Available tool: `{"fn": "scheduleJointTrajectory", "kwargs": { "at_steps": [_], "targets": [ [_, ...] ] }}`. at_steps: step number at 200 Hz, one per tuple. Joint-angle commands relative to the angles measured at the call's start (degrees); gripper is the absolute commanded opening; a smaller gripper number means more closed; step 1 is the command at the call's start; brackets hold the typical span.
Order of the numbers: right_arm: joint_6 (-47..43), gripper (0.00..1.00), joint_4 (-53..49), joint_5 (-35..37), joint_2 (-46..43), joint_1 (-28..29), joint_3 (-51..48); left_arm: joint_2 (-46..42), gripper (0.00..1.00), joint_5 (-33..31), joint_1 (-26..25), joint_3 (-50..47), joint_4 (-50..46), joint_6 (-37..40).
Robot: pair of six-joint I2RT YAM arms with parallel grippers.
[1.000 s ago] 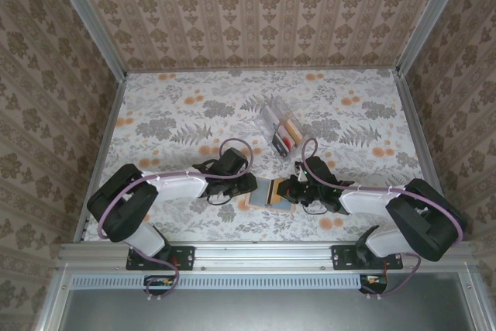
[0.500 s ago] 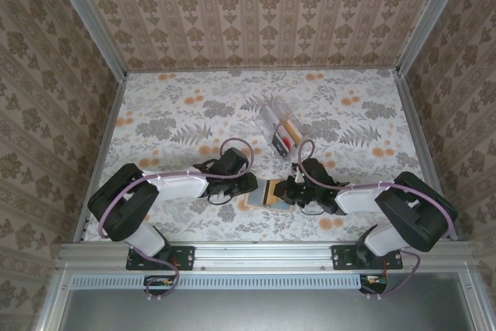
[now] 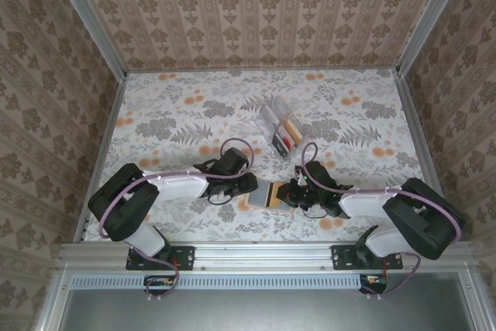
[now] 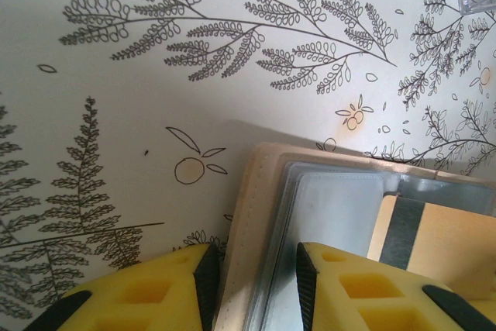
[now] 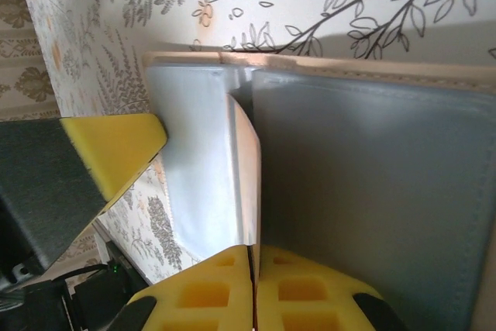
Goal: Put the credit cards into the card holder
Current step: Insert the credit card into the card slot.
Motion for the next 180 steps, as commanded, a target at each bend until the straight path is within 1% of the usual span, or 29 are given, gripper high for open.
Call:
{"fn": "scheduleJointTrajectory", "kwargs": {
  "at_steps": [1,36,83,132,154,180],
  "targets": [
    [1.7,0.08,0.2,1.1,3.8,1.3,0.2,2.2,0.35,1.8,-1.1,0.0,0.8,-0.3],
    [2.6,0.09,2.2,1.6,6.1,2.2,1.3,2.2,0.35,1.8,-1.2,-0.2,0.9,-0.4],
    [2.8,0.09,1.3,3.3,7.0,2.8,2.9,2.4,0.35,1.8,-1.2,-0.2,1.0,-0.5],
    [2.6,0.13,0.3,3.3,7.3,3.1,3.7,2.4,0.34,1.7,-1.3,-0.2,0.9,-0.5],
    [1.4,0.17,-4.4,4.6,5.0,3.2,4.5,2.3,0.32,1.2,-1.3,-0.1,0.2,-0.5],
    [-0.4,0.28,-10.8,6.7,1.2,3.3,5.5,2.0,0.31,0.3,-1.2,-0.1,-0.9,-0.5]
  ]
}}
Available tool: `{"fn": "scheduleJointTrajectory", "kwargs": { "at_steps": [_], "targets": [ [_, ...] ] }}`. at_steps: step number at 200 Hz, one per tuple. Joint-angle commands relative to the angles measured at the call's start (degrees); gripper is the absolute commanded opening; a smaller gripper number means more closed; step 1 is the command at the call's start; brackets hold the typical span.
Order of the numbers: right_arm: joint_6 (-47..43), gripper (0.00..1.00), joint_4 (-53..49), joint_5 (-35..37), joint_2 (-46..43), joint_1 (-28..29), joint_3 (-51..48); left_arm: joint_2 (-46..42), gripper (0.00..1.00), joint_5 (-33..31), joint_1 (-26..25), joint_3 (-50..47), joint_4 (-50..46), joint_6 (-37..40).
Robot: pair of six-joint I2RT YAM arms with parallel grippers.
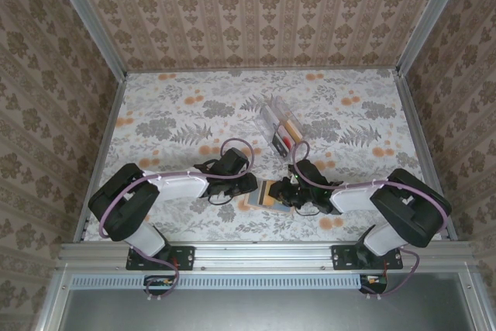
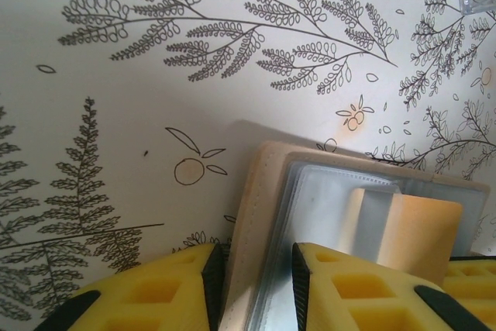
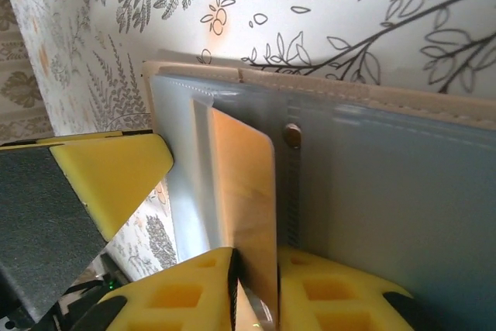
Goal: Put the credit cards into the card holder
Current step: Insert the credit card into the card slot.
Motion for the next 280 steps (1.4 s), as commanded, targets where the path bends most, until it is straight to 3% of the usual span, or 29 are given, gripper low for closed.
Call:
{"fn": "scheduleJointTrajectory", "kwargs": {
  "at_steps": [1,36,167,280],
  "targets": [
    [-2.0,0.29,-10.2,3.8,-3.5,0.4,1.2,2.0,0.31,0.5,-1.1,-0.1,-1.0,-0.4],
    [-3.5,0.37,-15.4,5.6,-7.0,0.4,2.2,2.3,0.31,0.9,-1.1,0.5,-1.2,-0.1],
    [-4.2,0.17,-12.8,2.2,-1.8,0.6,5.0,2.2,0.31,1.5,-1.1,0.5,-0.5,0.0],
    [-4.6,0.22,-15.3,2.6,2.0,2.9,10.6,1.4,0.31,1.5,-1.1,-0.8,1.9,-2.2]
  ]
}}
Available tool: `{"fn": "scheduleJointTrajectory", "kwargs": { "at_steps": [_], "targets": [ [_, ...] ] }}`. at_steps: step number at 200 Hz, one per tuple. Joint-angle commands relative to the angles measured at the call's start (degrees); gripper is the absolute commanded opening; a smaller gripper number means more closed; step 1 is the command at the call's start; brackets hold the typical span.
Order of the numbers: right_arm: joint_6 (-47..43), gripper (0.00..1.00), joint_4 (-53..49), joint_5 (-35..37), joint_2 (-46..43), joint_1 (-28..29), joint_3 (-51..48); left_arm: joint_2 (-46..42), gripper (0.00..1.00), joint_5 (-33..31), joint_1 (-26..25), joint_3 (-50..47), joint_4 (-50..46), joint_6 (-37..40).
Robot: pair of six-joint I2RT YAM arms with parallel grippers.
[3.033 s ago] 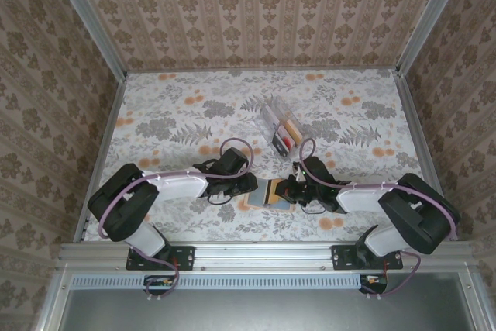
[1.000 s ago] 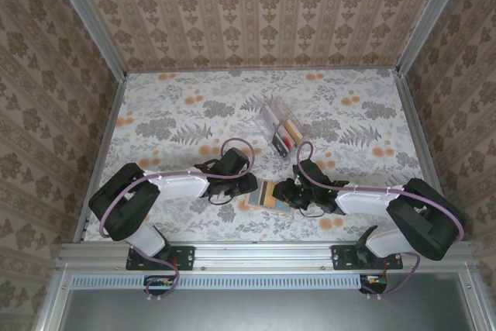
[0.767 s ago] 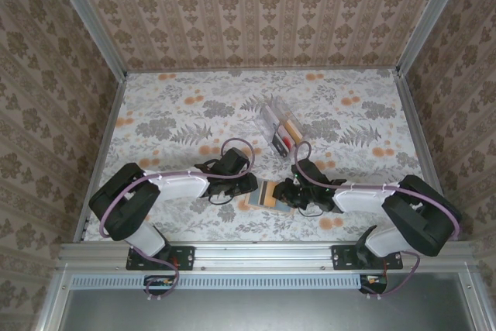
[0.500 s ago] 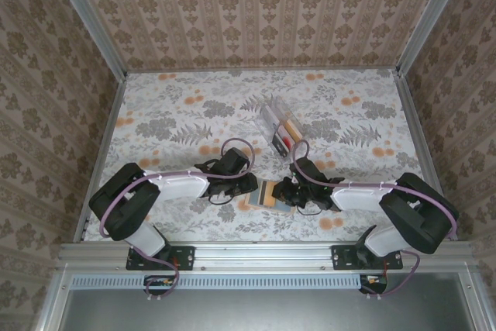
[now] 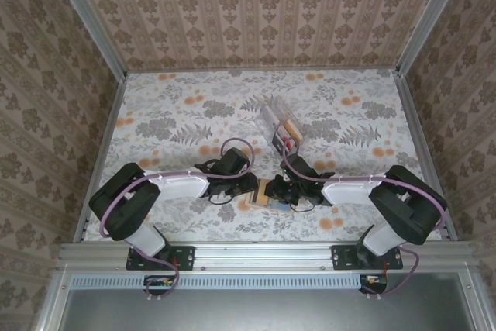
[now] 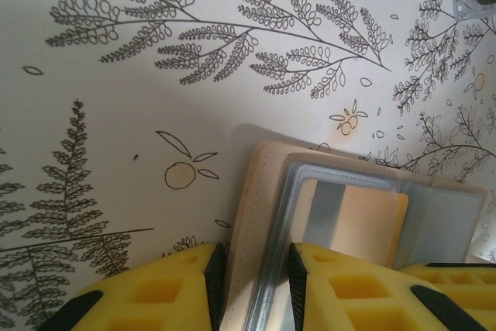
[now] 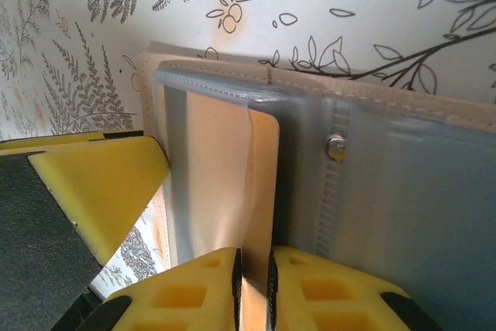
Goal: Put the credit cards into the card holder
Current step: Insert the credit card into the card slot.
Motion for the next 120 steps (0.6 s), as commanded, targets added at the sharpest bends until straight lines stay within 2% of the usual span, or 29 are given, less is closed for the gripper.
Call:
{"fn": "scheduleJointTrajectory", "kwargs": {
  "at_steps": [1,27,66,120],
  "targets": [
    [-0.7,0.22,-1.8,0.2,-0.6,0.7,1.5,1.0,0.31,1.4,-1.0,-1.0,1.2,-1.0],
    [-1.5,0.26,-5.9,2.5,-3.4,0.7,1.2,0.5,0.31,1.1,-1.0,-1.6,1.2,-1.1],
    [-1.7,0.27,-6.3,2.8,-3.5,0.6,0.7,0.9,0.31,1.4,-0.8,-1.5,1.2,-1.0],
    [-1.4,0.18,-2.0,-0.2,1.0,0.7,2.1,0.9,0.31,1.6,-0.9,-1.4,1.5,-1.0]
  ]
}}
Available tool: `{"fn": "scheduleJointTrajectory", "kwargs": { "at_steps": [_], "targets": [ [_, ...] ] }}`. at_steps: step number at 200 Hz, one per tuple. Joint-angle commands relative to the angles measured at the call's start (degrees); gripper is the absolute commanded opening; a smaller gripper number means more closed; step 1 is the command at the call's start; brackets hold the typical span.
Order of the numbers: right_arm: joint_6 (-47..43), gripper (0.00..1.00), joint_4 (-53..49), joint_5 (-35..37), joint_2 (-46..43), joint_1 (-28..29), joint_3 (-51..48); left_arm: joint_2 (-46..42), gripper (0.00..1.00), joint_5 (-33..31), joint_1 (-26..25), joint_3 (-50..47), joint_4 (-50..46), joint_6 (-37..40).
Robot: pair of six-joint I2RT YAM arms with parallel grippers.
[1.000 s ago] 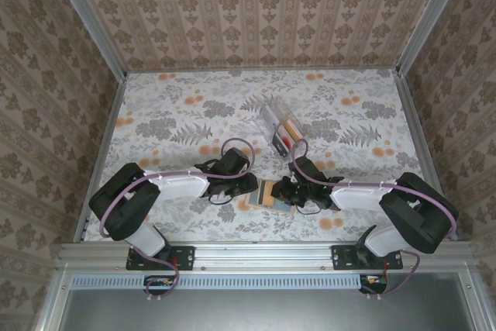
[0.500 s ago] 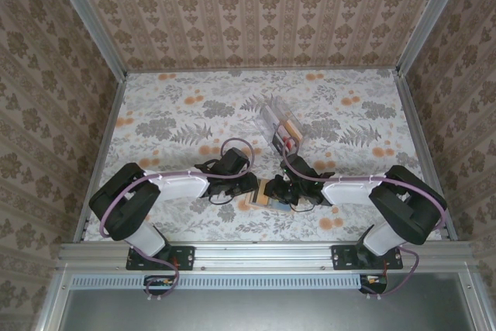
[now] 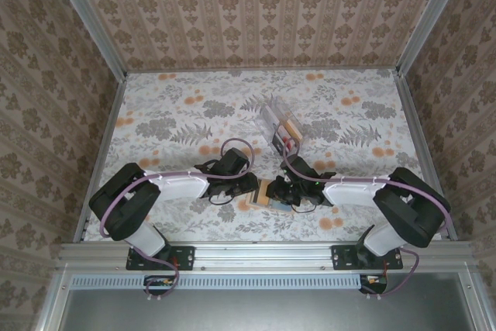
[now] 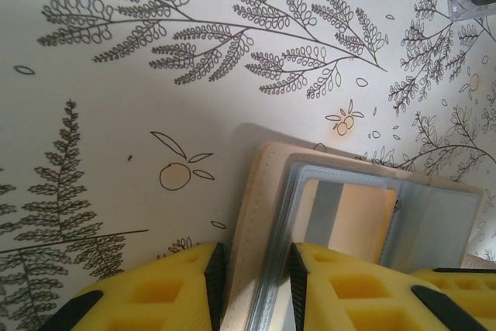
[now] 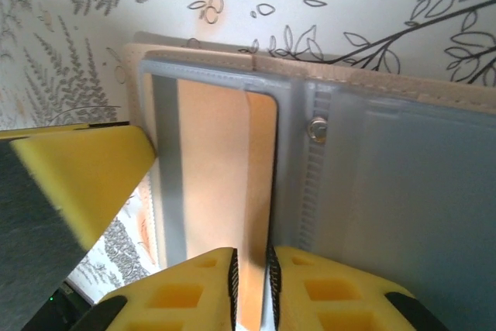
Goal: Put the credit cards into the card holder
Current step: Insert the credit card into the card slot, then pick up the credit card from the storage box.
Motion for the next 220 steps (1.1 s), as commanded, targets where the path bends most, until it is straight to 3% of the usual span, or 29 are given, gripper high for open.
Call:
{"fn": "scheduleJointTrajectory", "kwargs": {
  "at_steps": [1,28,74,165,220],
  "targets": [
    [-0.2,0.18,2.0,-1.6,2.1,0.3,1.6,0.9,0.31,1.4,-0.9,-1.1,0.5,-0.9],
    [-0.7,0.14,3.3,-2.9,2.9,0.4,2.6,0.7,0.31,1.3,-0.9,-1.3,0.8,-1.3],
    [-3.3,0.16,0.3,-2.5,1.6,0.5,4.2,0.1,0.31,0.9,-1.1,-1.5,1.5,-1.9],
    [-13.4,0.39,-25.8,15.4,-14.9,-0.7,8.1,-3.3,0.32,-1.0,-2.0,-3.3,2.0,-3.6],
    [-22.2,0.42,-35.9,18.8,-20.7,-8.9,13.6,-4.9,0.33,-2.5,-3.2,-4.0,2.2,-4.8]
  ]
}}
